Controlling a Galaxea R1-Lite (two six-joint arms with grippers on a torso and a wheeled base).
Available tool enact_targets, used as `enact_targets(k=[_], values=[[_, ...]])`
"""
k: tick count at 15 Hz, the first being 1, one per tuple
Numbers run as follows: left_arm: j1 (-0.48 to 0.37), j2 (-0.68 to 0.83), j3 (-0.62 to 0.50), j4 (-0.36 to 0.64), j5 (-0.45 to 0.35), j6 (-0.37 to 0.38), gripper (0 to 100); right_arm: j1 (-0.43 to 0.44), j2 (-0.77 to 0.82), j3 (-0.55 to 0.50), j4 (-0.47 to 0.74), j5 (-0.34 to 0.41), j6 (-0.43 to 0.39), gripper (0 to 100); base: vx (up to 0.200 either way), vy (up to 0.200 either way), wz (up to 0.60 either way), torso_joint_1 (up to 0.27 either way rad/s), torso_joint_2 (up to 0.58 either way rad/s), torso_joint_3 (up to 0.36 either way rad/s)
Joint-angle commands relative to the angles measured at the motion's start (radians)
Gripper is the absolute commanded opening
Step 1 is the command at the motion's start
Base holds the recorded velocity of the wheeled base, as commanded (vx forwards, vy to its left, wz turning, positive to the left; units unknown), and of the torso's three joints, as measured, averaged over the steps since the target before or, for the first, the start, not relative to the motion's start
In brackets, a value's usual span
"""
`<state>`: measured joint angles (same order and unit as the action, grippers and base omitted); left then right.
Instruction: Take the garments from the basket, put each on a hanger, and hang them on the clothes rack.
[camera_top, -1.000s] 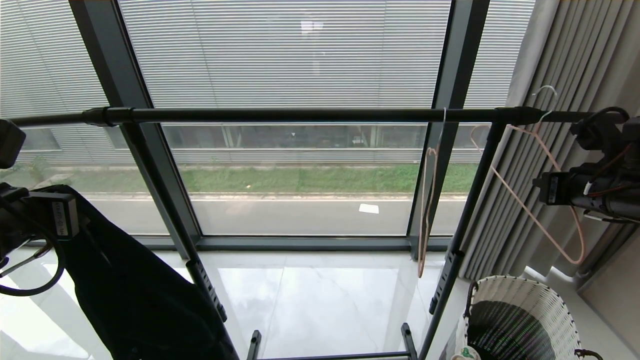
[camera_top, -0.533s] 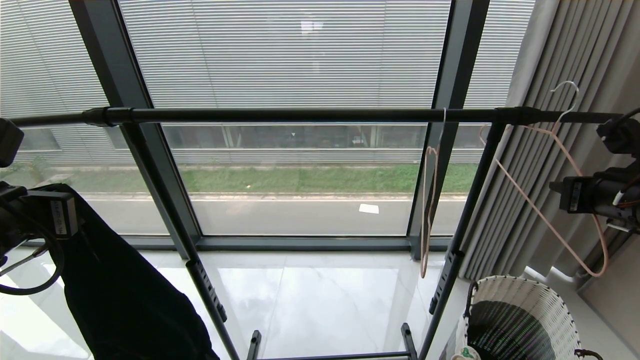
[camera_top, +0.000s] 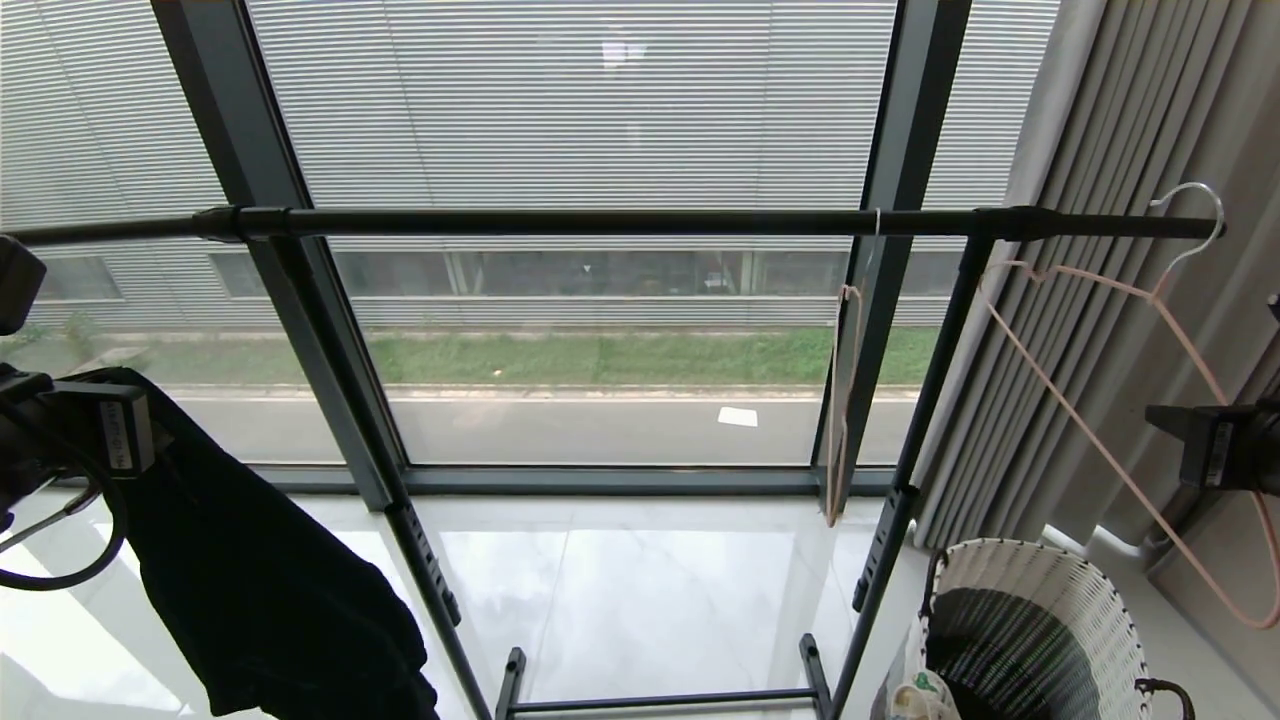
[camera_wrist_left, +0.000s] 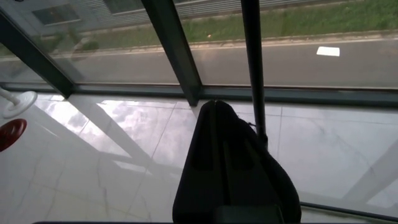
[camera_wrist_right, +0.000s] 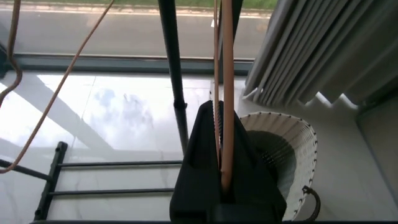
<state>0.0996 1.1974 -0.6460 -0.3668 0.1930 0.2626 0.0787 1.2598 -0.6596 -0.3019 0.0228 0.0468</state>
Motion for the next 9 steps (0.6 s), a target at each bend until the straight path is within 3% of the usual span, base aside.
enact_targets(k=[1, 7, 9], values=[[0.000, -0.010, 0.000, 0.000, 0.000, 0.000, 0, 0.001, -0.080, 0.060, 0.003, 0.000, -0.004, 0, -0.200, 0.000, 0.00, -0.007, 0.00, 0.007], [-0.003, -0.016, 0.002, 0.000, 0.000, 0.001, 0, 0.009, -0.203, 0.132, 0.076, 0.020, -0.024, 0, -0.200, 0.000, 0.00, -0.004, 0.00, 0.002], [-0.011, -0.016, 0.003, 0.000, -0.003, 0.001, 0, 0.009, -0.250, 0.130, 0.129, 0.062, -0.039, 0, 0.000, 0.000, 0.00, 0.000, 0.00, 0.000]])
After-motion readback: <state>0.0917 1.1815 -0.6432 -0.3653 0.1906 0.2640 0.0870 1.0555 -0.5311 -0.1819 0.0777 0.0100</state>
